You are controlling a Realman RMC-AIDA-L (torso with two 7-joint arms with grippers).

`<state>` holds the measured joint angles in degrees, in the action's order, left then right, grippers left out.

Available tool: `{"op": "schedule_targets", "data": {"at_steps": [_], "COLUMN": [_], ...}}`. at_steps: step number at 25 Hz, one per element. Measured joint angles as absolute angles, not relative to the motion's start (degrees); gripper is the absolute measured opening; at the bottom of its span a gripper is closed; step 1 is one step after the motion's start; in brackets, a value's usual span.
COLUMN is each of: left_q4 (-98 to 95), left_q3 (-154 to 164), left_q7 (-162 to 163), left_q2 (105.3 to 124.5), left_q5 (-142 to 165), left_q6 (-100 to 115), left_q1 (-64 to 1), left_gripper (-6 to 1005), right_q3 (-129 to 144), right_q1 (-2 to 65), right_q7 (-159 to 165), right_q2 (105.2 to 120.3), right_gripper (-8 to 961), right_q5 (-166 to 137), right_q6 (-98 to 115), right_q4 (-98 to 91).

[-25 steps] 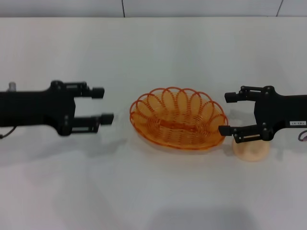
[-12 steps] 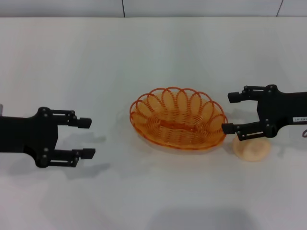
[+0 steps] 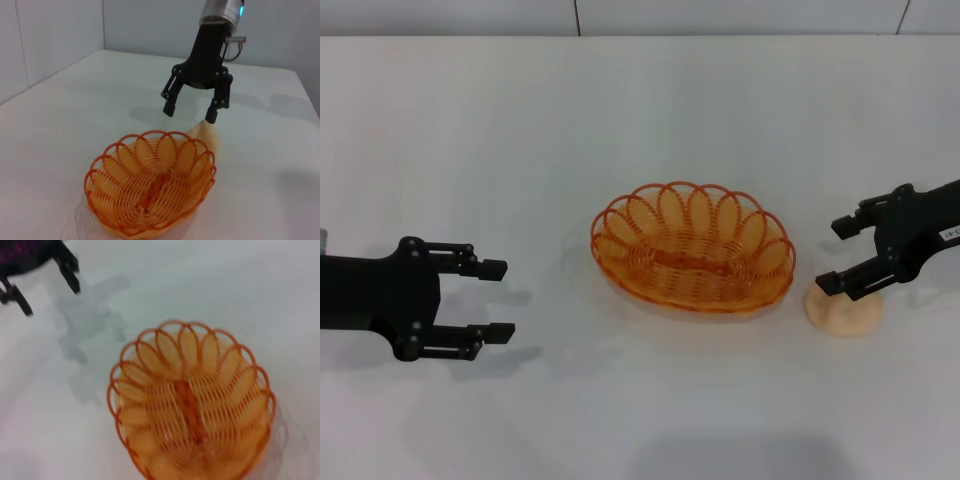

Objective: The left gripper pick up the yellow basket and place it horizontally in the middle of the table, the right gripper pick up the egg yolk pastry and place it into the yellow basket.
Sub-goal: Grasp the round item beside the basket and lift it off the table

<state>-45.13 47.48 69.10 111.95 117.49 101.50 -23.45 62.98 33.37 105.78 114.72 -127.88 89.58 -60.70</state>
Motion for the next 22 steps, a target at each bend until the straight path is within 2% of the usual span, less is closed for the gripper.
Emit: {"op": "schedule_targets", "data": {"at_steps": [9, 17, 22], "left_q4": [-45.4, -45.5, -45.5], "left_q3": [47.4, 46.8, 46.7], "left_q7": [69.4, 69.2, 69.1], "left_q2": [111.93, 111.96, 112.07], "left_q5": [117.7, 117.8, 117.8], "left_q6": [101.2, 100.4, 99.9], "left_q1": [-23.8, -24.0, -24.0], "left_gripper": [683, 683, 683], "right_q3": [63.2, 64.7, 64.8], "right_q1": [37.7, 37.7, 37.3], "right_q7": [113.1, 113.6, 113.4], "right_q2": [114.48, 115.22, 115.27], "right_gripper": [762, 755, 668], "right_q5": [-135.5, -138.3, -137.8], "right_q6": [94.2, 93.2, 92.4], "right_q4": [-60.7, -60.1, -60.0]}}
